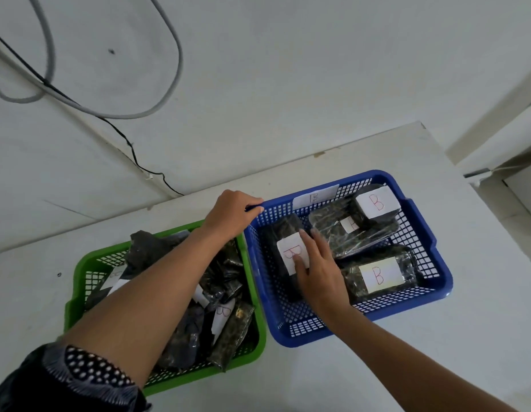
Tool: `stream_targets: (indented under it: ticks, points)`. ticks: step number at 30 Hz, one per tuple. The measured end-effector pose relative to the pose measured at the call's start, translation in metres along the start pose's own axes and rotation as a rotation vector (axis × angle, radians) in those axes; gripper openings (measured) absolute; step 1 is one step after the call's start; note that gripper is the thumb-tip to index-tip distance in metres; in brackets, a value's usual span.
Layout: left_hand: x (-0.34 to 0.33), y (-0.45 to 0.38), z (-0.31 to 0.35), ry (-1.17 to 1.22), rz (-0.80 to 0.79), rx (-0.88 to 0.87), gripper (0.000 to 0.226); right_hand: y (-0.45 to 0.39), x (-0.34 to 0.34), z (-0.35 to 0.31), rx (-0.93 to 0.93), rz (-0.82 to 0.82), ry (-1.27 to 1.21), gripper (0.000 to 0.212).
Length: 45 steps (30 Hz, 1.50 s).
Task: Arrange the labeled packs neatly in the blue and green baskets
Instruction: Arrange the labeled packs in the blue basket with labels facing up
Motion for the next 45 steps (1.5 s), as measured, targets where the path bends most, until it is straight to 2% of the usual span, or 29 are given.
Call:
stream_targets:
  ticks: [2, 6, 15, 17, 21, 25, 29, 33, 36, 39, 42, 45]
  points:
    - [0.000, 0.001, 0.000, -0.003, 0.007, -0.028, 0.030, 0.001, -0.006, -0.004, 0.152, 0.001, 0.111, 0.049]
    - [-0.002, 0.002, 0.000, -0.020, 0.020, -0.065, 0.031, 0.003, -0.022, -0.001, 0.334, -0.140, 0.308, 0.060]
    - [0.016, 0.013, 0.001, -0.006, 0.028, -0.038, 0.034, -0.006, -0.011, -0.009, 0.367, -0.065, 0.310, 0.054]
    - [0.030, 0.023, -0.006, -0.009, 0.077, -0.031, 0.035, -0.007, -0.004, -0.018, 0.406, -0.032, 0.304, 0.047]
    - [0.069, 0.065, -0.035, -0.195, 0.247, -0.041, 0.036, -0.017, -0.004, -0.057, 0.509, -0.011, 0.372, 0.046]
    - [0.096, 0.129, -0.081, -0.444, 0.379, 0.142, 0.041, -0.027, -0.028, -0.113, 0.619, -0.079, 0.409, 0.049]
    - [0.110, 0.190, -0.124, -0.539, 0.434, 0.362, 0.050, -0.034, -0.070, -0.168, 0.626, -0.185, 0.447, 0.057]
    - [0.108, 0.230, -0.155, -0.563, 0.368, 0.517, 0.061, -0.031, -0.114, -0.209, 0.646, -0.298, 0.501, 0.063]
    - [0.101, 0.246, -0.170, -0.551, 0.342, 0.549, 0.064, -0.025, -0.145, -0.226, 0.618, -0.404, 0.513, 0.066]
    - [0.093, 0.251, -0.177, -0.518, 0.320, 0.547, 0.066, -0.023, -0.168, -0.232, 0.508, -0.513, 0.490, 0.064]
    - [0.086, 0.251, -0.181, -0.474, 0.299, 0.522, 0.067, -0.030, -0.175, -0.233, 0.376, -0.562, 0.430, 0.061]
    - [0.081, 0.248, -0.183, -0.428, 0.279, 0.500, 0.065, -0.035, -0.173, -0.232, 0.378, -0.575, 0.378, 0.061]
Point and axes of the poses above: each hand's wrist, its own y-axis away from the middle knuckle, its own x-axis out of the back of the hand, z = x × y, the point moved 5 cm from there along -y, towards the middle knuckle, and after that the axes turned 10 degrees about -y, right-handed, at the moved point
